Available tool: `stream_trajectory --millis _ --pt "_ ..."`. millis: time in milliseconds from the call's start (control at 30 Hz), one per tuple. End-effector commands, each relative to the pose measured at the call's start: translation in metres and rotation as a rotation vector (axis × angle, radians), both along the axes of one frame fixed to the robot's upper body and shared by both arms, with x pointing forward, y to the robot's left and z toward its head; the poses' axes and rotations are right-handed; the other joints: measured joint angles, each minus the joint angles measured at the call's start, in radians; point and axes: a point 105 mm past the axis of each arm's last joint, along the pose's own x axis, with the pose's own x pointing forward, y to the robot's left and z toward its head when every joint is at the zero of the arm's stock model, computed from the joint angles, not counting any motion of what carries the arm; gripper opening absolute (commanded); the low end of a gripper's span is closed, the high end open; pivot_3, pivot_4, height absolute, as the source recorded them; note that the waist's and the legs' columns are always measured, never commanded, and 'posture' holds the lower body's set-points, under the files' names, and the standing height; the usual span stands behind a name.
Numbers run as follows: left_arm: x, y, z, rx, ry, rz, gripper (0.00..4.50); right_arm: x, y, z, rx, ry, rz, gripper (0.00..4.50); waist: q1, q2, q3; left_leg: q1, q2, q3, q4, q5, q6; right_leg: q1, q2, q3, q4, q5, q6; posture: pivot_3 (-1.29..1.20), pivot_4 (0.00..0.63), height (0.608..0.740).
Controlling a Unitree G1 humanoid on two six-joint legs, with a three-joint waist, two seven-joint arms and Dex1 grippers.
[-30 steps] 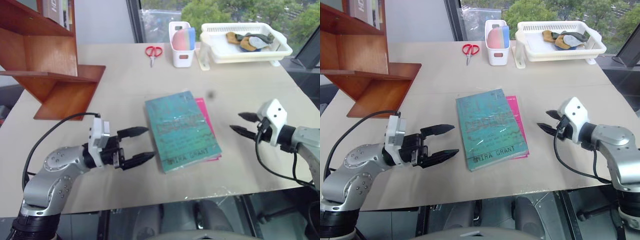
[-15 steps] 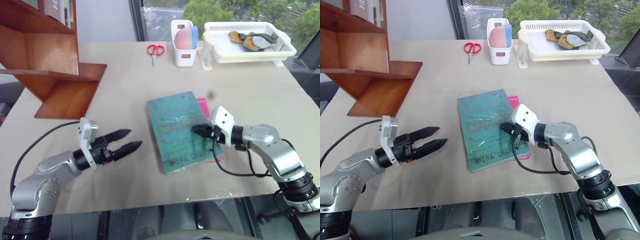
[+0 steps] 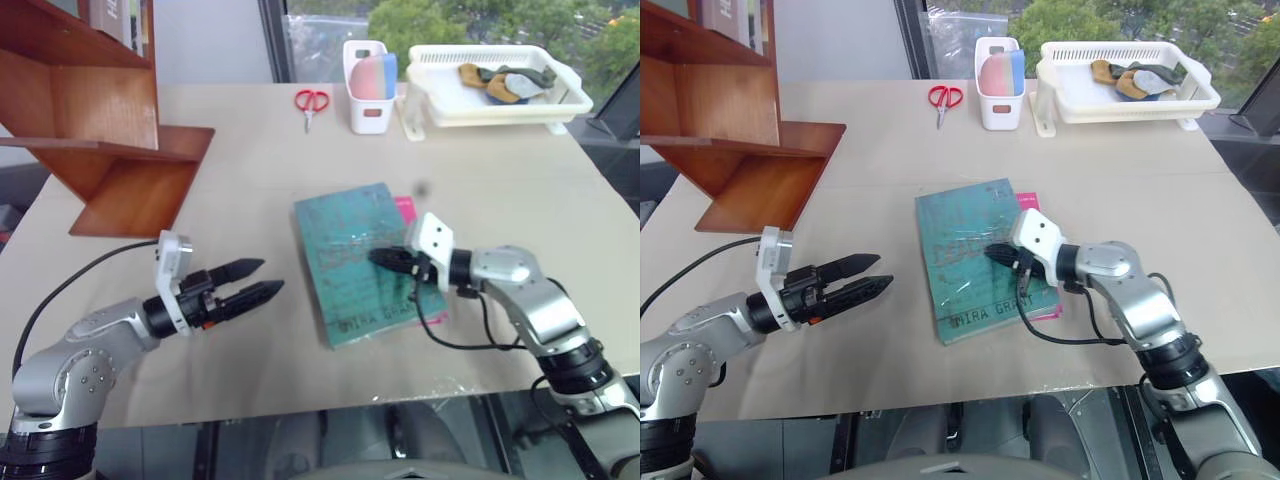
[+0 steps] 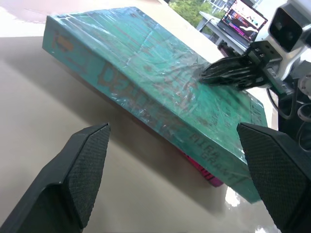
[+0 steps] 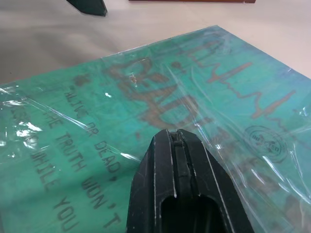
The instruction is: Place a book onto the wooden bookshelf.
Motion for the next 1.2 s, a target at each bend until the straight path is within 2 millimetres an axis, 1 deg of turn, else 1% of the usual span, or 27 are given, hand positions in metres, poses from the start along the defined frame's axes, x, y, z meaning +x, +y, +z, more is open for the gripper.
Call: stream_trajectory --millis 33,67,133,167,200,233,267,300,400,433,533,633,700,833,1033,1133,1200 --pt "0.003 -0.002 0.001 0.02 -0.024 -0.038 4.5 -0.041 -0.013 0.051 0.115 -0.057 0.084 1.37 0.001 0.0 0.0 0.0 0.0 0.0 -0.001 0.0 0.0 0.0 0.0 0.0 -0.001 0.0 0.001 0.0 0.15 0.74" --pt "0.004 -0.004 0.0 0.017 -0.018 -0.049 4.5 -0.047 -0.016 0.053 0.122 -0.046 0.078 1.76 0.0 0.0 0.0 0.0 0.0 0.0 -0.001 -0.001 0.0 0.0 0.0 0.0 -0.001 0.0 0.001 0.0 0.15 0.74" --pt "0.006 -0.008 -0.002 0.013 -0.004 -0.077 4.5 -0.056 -0.02 0.055 0.125 -0.026 0.062 2.72 -0.01 -0.001 -0.001 0.001 0.001 0.0 -0.001 -0.001 0.0 0.0 0.002 0.0 -0.001 0.0 0.0 0.0 0.15 0.74" --pt "0.007 -0.01 -0.004 0.006 0.004 -0.085 4.5 -0.059 -0.022 0.055 0.129 -0.019 0.05 3.52 -0.012 -0.001 -0.001 0.002 0.001 -0.001 -0.001 -0.001 0.0 0.001 0.003 -0.001 0.0 0.0 0.0 0.0 0.15 0.74" --pt "0.009 -0.011 -0.004 -0.002 0.013 -0.088 4.5 -0.062 -0.023 0.055 0.133 -0.01 0.044 3.71 -0.016 -0.001 0.0 0.002 0.001 0.0 -0.001 -0.001 0.0 0.001 0.003 0.0 0.0 0.0 -0.001 0.0 0.15 0.74" --pt "0.011 -0.011 -0.005 -0.009 0.023 -0.089 4.5 -0.064 -0.023 0.055 0.136 -0.005 0.039 4.34 -0.016 -0.001 0.0 0.002 0.002 0.0 -0.001 -0.001 0.0 0.0 0.003 0.001 0.0 -0.001 -0.001 0.0 0.15 0.74" --pt "0.011 -0.016 -0.006 -0.037 0.061 -0.107 4.5 -0.065 -0.023 0.054 0.132 -0.019 0.026 4.34 -0.015 -0.001 0.0 0.002 0.002 0.0 -0.001 -0.001 0.0 0.0 0.003 0.001 0.0 -0.001 -0.001 0.0 0.15 0.74" --pt "0.012 -0.019 -0.007 -0.083 0.119 -0.112 4.5 -0.068 -0.023 0.054 0.127 -0.026 0.021 4.48 -0.014 -0.001 0.0 0.002 0.001 0.0 -0.001 -0.001 0.0 0.0 0.003 0.001 0.0 -0.001 -0.001 0.0 0.15 0.74" --pt "0.02 -0.026 -0.01 -0.178 0.291 -0.093 4.5 -0.071 -0.021 0.053 0.112 -0.068 0.003 4.48 -0.011 -0.001 0.0 0.001 0.001 0.0 0.0 -0.001 0.0 0.0 0.003 0.001 0.0 0.001 0.001 0.0 0.15 0.74" --pt "0.02 -0.028 -0.017 -0.176 0.38 -0.079 4.5 -0.072 -0.022 0.052 0.089 -0.096 -0.002 4.48 -0.01 -0.001 0.0 0.001 0.0 -0.001 0.001 -0.001 0.0 0.001 0.003 0.0 0.0 0.001 0.002 0.0 0.15 0.74" --pt "0.015 -0.034 -0.017 -0.225 0.481 -0.112 4.5 -0.074 -0.022 0.051 0.07 -0.116 -0.004 4.48 -0.013 -0.002 0.0 0.001 0.0 -0.002 0.002 -0.001 0.0 0.001 0.004 0.0 0.0 0.001 0.002 0.0 0.15 0.74" --pt "0.017 -0.036 -0.013 -0.284 0.56 -0.119 4.5 -0.078 -0.024 0.05 0.057 -0.141 -0.004 4.48 -0.014 -0.002 0.0 0.001 0.0 -0.004 0.001 -0.001 0.0 0.001 0.004 0.0 0.001 0.001 0.002 0.0 0.15 0.74" --pt "0.019 -0.037 -0.016 -0.282 0.605 -0.108 4.5 -0.079 -0.025 0.048 0.045 -0.145 -0.004 4.48 -0.011 -0.002 0.0 0.001 0.0 -0.005 0.002 -0.001 0.0 0.001 0.005 -0.001 0.001 0.001 0.002 0.0 0.15 0.74" --pt "0.024 -0.04 -0.013 -0.313 0.626 -0.104 4.5 -0.078 -0.026 0.045 0.027 -0.162 -0.006 4.48 -0.011 -0.002 0.0 0.001 0.0 -0.005 0.002 -0.001 0.0 0.002 0.005 -0.002 0.001 0.001 0.002 0.0 0.15 0.74" --pt "0.031 -0.049 -0.031 -0.349 0.749 -0.063 4.5 -0.077 -0.024 0.043 0.03 -0.157 -0.008 4.48 -0.01 -0.003 0.0 0.001 -0.002 -0.006 0.003 -0.001 -0.001 0.004 0.004 -0.003 0.001 0.001 0.002 0.0 0.15 0.74" --pt "0.033 -0.056 -0.034 -0.361 0.771 -0.066 4.5 -0.076 -0.025 0.042 0.024 -0.154 -0.02 4.48 -0.01 -0.003 0.0 0.002 -0.002 -0.007 0.003 0.0 -0.001 0.004 0.004 -0.003 0.001 0.001 0.002 0.0 0.15 0.74" --pt "0.038 -0.064 -0.032 -0.389 0.771 -0.073 4.5 -0.075 -0.027 0.042 0.019 -0.153 -0.03 4.48 -0.007 -0.003 0.0 0.002 -0.002 -0.007 0.003 0.0 -0.001 0.005 0.004 -0.004 0.001 0.001 0.002 0.0 0.15 0.74"
